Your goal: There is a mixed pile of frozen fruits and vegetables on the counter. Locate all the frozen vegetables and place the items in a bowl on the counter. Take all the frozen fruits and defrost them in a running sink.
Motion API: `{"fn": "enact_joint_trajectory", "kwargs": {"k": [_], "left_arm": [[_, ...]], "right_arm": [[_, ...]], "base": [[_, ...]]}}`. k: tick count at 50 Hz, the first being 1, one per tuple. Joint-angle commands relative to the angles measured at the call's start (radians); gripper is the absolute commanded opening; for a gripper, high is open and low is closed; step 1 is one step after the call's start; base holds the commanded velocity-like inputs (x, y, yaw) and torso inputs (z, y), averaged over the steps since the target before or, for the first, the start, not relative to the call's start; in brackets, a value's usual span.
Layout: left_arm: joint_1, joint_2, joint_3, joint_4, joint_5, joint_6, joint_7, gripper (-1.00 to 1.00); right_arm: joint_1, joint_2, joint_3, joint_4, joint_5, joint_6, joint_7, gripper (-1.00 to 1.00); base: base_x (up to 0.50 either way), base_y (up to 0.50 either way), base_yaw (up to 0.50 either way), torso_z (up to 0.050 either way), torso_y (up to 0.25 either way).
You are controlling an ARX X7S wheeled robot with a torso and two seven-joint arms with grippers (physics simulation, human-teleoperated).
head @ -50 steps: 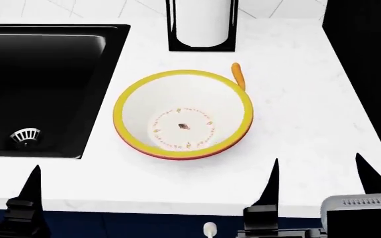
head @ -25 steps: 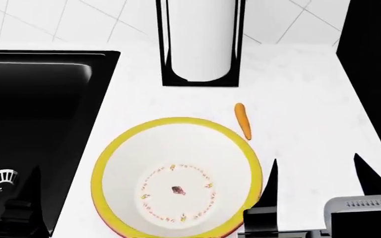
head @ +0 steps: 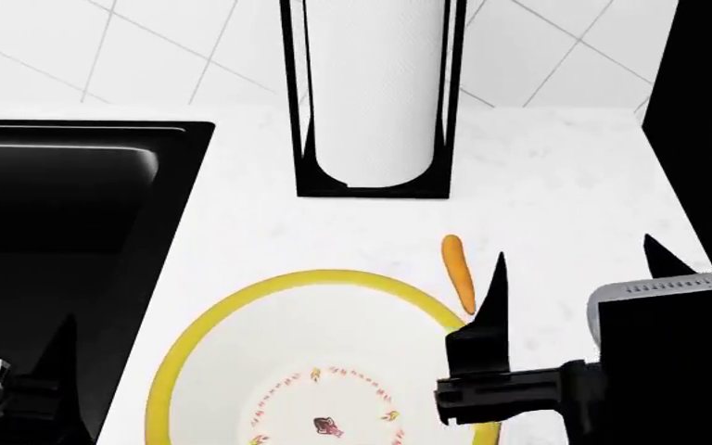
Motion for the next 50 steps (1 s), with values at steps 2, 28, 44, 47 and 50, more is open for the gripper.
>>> {"fn": "enact_joint_trajectory", "kwargs": {"k": [2,28,44,47,50], "left_arm": [[0.001,-0.012,-0.025,0.007,-0.026,-0.01,-0.001,1.0],[-0.003,-0.023,-0.052,-0.015,-0.053,-0.002,-0.003,1.0],[0.002,-0.032,-0.06,-0.017,-0.066,0.002,-0.004,1.0],[0.001,-0.026,-0.072,-0.019,-0.081,0.001,-0.005,1.0],[0.0,-0.026,-0.073,-0.02,-0.08,0.014,0.001,1.0]], "right_arm": [[0.436,-0.014,-0.137,0.323,0.098,0.22,-0.047,1.0],[1.18,-0.325,-0.616,2.237,-0.313,-0.147,-0.653,1.0],[1.094,-0.363,-0.238,2.238,-0.641,-0.154,-0.633,1.0],[1.106,-0.374,-0.219,2.238,-0.661,-0.154,-0.648,1.0],[1.13,-0.382,-0.185,2.238,-0.665,-0.198,-0.641,1.0]], "base": [[0.0,0.0,0.0,0.0,0.0],[0.0,0.0,0.0,0.0,0.0],[0.0,0.0,0.0,0.0,0.0],[0.0,0.0,0.0,0.0,0.0],[0.0,0.0,0.0,0.0,0.003]]}}
